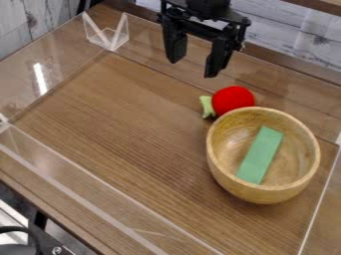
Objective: Move the red fruit to the left side of the table
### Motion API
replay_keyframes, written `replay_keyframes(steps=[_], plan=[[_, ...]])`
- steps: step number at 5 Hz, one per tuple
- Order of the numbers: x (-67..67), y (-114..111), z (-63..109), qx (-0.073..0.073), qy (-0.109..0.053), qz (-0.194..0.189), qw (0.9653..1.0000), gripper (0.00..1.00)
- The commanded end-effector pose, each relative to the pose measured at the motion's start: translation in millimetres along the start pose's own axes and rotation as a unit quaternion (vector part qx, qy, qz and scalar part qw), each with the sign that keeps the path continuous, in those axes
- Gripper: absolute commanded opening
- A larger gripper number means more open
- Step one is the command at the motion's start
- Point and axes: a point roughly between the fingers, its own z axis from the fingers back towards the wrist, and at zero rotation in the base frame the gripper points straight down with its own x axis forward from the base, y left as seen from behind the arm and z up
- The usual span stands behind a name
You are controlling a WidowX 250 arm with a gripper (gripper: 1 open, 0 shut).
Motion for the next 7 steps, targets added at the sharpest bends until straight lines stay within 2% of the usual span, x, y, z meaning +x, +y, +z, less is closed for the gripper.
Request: replay_keyframes(steps=[1, 2, 3, 4, 5, 6, 7], plan=[[5.7, 6.4, -4.6, -0.001, 0.0, -0.048, 0.9989, 1.0], [12.1, -7.0, -17.1, 0.002, -0.007, -0.145, 0.9894, 1.0], [19.7, -22.5, -29.4, 0.003, -0.015, -0.234, 0.9721, 1.0], [31.6, -25.1, -34.5, 0.003, -0.027, -0.247, 0.9687, 1.0], [42.3, -19.9, -36.3, 0.006, -0.04, -0.239, 0.9702, 1.0], [50.7, -12.4, -37.6, 0.007, -0.047, -0.223, 0.9736, 1.0], [60.0, -16.7, -39.3, 0.005, -0.051, -0.217, 0.9747, 1.0]])
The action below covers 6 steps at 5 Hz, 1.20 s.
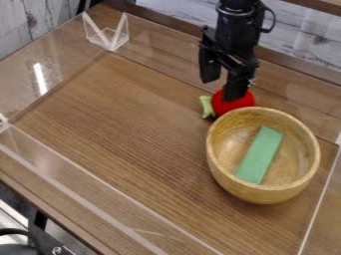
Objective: Move the red fruit to the left side of the table
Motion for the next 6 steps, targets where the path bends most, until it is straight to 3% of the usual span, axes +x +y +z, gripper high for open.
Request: replay_keyframes(steps=[1, 2, 3, 5, 6], plan=[[18.5, 0.4, 13.7, 0.008, -0.031, 0.001, 0.9995, 0.0], [14.3, 1.0, -6.9, 0.003, -0.031, -0.026, 0.9992, 1.0], [10.8, 0.8, -29.3, 0.004, -0.039, -0.056, 0.9977, 0.0], [18.6, 2.1, -18.3, 0.023, -0.056, -0.064, 0.9962, 0.0], [22.1, -15.2, -10.2, 0.033, -0.069, -0.086, 0.9934, 0.0]])
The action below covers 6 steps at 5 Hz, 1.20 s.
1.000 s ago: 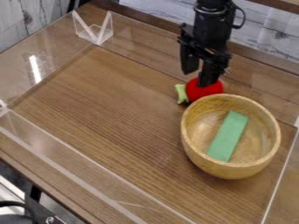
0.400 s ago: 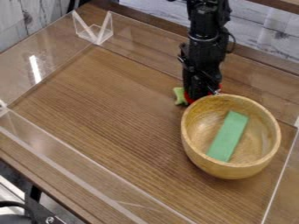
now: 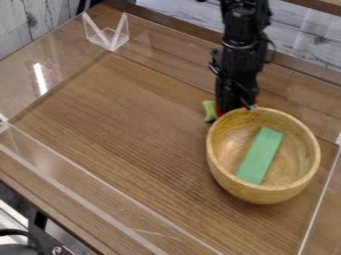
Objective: Move the red fruit to the left side of the table
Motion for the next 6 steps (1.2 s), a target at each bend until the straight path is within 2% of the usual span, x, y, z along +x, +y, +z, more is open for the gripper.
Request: replay_keyframes(steps=[1, 3, 4, 5, 6], plan=[[11.7, -5.7, 25.2, 0.026, -0.04, -0.017, 0.9987, 0.0], [14.3, 13.9, 28.7, 0.032, -0.044, 0.042, 0.9977, 0.0], [9.7, 27.6, 21.0, 0.032, -0.049, 0.05, 0.997, 0.0], [6.0, 39.3, 12.3, 0.031, -0.05, 0.052, 0.9969, 1.0], [3.5, 45.0, 17.1, 0.031, -0.051, 0.05, 0.9969, 0.0]])
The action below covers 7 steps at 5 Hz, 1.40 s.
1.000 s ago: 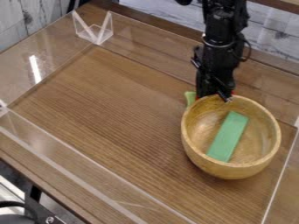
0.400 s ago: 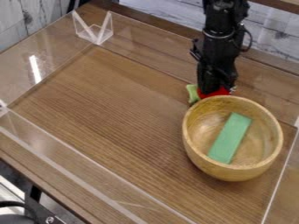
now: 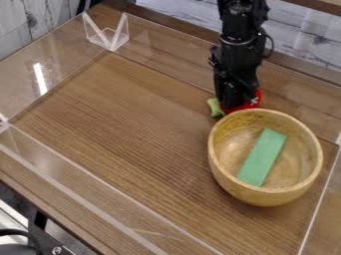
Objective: Move the red fruit to the left side of the table
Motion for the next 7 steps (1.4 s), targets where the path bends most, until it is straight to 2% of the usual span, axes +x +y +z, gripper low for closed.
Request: replay_keyframes(steps=[1, 2, 3, 4, 5, 7], plan=[[9.3, 12.4, 22.6, 0.021, -0.023, -0.004, 0.9995, 0.0], [-1.9, 21.0, 49.6, 0.042, -0.041, 0.026, 0.9979, 0.0], [-20.9, 38.9, 80.5, 0.07, -0.06, 0.065, 0.9937, 0.0], [-41.2, 61.0, 86.9, 0.076, -0.059, 0.068, 0.993, 0.0], [-39.5, 51.7, 67.4, 0.066, -0.055, 0.047, 0.9952, 0.0], [-26.7, 32.1, 43.5, 0.051, -0.046, 0.026, 0.9973, 0.0]])
